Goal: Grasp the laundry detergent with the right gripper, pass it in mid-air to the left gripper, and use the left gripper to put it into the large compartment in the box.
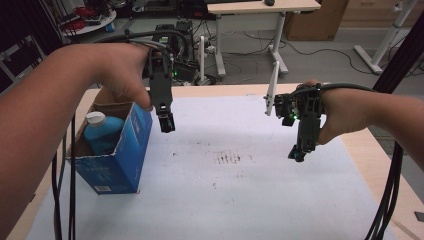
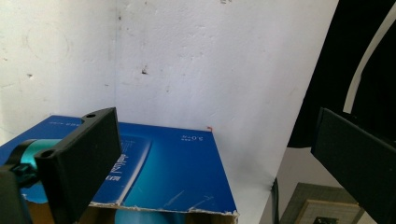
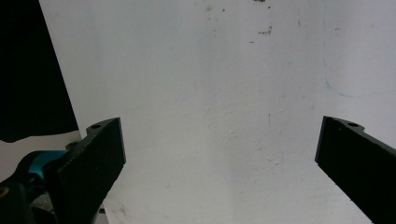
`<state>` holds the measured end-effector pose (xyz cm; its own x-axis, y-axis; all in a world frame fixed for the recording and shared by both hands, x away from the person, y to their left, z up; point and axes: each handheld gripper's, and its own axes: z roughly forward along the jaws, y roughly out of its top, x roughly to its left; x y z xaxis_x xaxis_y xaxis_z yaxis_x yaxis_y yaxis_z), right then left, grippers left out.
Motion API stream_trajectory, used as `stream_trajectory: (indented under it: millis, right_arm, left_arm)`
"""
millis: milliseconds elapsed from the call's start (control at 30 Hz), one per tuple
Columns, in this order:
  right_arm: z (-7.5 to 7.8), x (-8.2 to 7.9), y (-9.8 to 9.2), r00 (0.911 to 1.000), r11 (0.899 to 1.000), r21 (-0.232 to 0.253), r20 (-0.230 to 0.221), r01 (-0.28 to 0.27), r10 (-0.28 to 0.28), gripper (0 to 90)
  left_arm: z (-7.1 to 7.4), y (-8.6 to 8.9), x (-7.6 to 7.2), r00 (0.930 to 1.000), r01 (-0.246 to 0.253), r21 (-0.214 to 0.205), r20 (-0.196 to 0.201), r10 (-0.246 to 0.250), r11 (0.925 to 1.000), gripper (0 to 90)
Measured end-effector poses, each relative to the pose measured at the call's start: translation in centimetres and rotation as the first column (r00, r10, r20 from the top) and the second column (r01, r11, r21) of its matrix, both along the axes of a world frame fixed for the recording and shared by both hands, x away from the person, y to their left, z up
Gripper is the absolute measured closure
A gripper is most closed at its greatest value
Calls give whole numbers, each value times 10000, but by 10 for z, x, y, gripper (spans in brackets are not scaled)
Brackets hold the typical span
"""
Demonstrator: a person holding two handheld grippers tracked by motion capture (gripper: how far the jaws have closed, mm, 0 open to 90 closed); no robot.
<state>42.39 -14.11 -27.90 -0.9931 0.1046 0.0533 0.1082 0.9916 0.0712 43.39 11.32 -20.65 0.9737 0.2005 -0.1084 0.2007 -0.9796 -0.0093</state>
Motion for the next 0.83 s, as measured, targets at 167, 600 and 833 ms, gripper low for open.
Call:
stream_trajectory:
  millis: [167, 600, 833]
  right_arm:
    - [-2, 0, 0, 10000, 10000, -71, -11, -60, 60, 6]
    - [-1, 2, 0, 10000, 9999, -71, -31, -87, 87, 6]
    - [-1, 0, 1, 10000, 9999, -98, 25, -81, 81, 7]
  left_arm:
    - [-1, -1, 0, 10000, 4, 15, -52, -4, 10000, 17]
    - [-1, -1, 1, 10000, 55, -21, 26, -55, 10000, 17]
    - [2, 1, -1, 9999, 9, -83, 173, -8, 10000, 17]
